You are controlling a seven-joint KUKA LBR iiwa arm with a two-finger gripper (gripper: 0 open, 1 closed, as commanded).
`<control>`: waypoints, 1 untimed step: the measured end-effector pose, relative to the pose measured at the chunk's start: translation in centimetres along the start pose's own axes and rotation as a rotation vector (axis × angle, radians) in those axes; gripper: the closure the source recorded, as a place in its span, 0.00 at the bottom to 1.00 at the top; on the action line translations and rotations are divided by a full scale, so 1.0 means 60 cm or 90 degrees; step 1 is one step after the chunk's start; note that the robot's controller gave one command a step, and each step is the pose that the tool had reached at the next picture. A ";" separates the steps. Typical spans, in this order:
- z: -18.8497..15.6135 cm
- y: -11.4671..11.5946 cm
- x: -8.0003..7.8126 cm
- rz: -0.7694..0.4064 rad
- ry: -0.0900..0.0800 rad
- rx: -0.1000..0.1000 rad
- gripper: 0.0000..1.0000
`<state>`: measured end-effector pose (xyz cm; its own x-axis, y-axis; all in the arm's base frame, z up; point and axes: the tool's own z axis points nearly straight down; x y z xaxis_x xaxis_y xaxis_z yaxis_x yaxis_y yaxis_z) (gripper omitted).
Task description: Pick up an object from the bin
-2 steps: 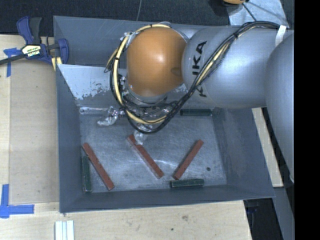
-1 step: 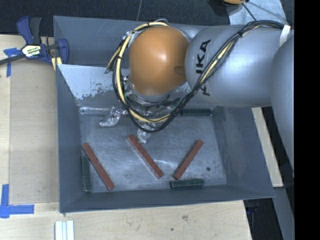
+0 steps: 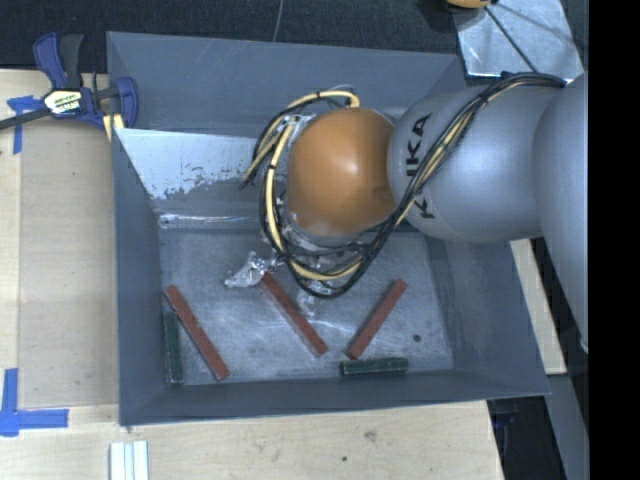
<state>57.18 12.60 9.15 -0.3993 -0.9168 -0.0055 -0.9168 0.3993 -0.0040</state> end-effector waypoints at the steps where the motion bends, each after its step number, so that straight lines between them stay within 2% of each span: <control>1: 0.018 -0.001 0.014 -0.024 0.000 -0.001 1.00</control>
Offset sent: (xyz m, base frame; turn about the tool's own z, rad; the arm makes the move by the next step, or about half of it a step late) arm 0.0000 0.0000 0.0000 0.0000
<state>56.91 11.82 8.04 -0.3643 -0.9313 -0.0050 -0.9313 0.3643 -0.0027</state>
